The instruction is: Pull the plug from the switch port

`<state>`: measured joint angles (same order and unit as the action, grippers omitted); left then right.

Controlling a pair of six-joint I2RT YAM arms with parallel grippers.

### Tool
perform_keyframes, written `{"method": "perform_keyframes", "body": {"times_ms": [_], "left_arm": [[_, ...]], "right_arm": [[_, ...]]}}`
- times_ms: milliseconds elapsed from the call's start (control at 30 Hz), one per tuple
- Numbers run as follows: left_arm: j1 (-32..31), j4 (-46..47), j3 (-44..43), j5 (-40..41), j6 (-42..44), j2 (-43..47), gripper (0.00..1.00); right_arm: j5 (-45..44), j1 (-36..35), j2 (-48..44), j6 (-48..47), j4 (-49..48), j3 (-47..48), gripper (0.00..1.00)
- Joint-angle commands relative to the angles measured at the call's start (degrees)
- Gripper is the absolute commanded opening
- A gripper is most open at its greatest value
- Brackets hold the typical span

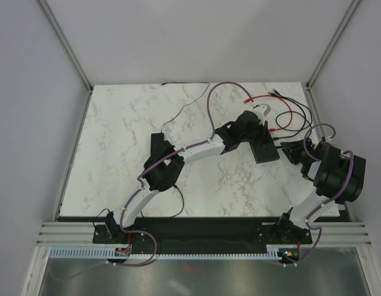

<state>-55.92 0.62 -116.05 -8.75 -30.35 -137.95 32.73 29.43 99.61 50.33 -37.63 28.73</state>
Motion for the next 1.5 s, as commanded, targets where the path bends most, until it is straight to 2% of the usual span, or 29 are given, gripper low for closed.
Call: {"method": "perform_keyframes", "body": {"times_ms": [0, 133, 267, 1167, 1467], "left_arm": [[0.90, 0.61, -3.29, -4.16, 2.58, -4.86, 0.10], [1.34, 1.22, -4.97, -8.38, 0.55, -9.08, 0.10], [1.34, 1.40, -5.59, -9.35, 0.29, -10.41, 0.10], [1.43, 1.22, -0.06, -7.07, -2.17, -8.39, 0.09], [1.43, 1.22, 0.21, -7.16, -2.17, -8.13, 0.10]], "right_arm": [[2.07, 0.19, 0.49, -0.76, -3.42, -0.78, 0.47], [2.07, 0.19, 0.58, -0.84, -3.77, -1.22, 0.47], [1.90, 0.19, 0.32, -1.37, -2.90, -1.31, 0.46], [-0.83, -2.97, 3.66, 0.30, -3.86, -2.45, 0.42], [-3.37, -3.15, -0.03, -1.37, 3.25, -2.89, 0.42]]}}
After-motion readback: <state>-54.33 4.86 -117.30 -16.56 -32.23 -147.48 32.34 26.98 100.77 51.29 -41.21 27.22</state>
